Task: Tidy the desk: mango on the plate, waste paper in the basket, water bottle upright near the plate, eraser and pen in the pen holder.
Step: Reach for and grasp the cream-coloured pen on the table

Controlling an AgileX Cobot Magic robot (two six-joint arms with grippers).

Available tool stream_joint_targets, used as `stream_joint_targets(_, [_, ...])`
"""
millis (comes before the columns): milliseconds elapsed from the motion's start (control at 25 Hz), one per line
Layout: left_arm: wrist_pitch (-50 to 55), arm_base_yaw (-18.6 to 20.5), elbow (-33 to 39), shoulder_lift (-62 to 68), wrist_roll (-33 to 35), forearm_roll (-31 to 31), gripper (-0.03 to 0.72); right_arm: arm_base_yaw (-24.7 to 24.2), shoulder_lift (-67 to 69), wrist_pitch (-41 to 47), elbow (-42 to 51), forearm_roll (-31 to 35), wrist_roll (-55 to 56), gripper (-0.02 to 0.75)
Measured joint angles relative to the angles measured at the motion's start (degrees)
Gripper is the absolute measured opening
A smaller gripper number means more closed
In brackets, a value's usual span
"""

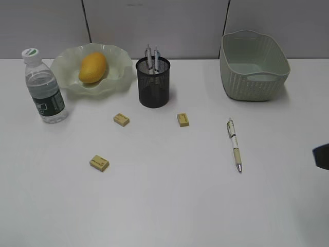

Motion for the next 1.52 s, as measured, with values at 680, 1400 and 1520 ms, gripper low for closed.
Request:
stream_joint_targets(680, [0.0,0.0,0.0,0.0,0.0,0.0,0.532,-1.8,47.2,0.6,-22.3,4.9,-0.4,0.477])
stream_joint_targets(1400, [0.0,0.0,0.0,0.0,0.1,0.0,0.532,-12.5,65.7,0.6,-36.5,9.6,-2.5,0.452])
stream_joint_targets(1520, [0.0,0.0,0.0,0.0,0.1,0.0,0.532,-12.5,67.6,0.6,-38.5,9.6,-2.5,0.435])
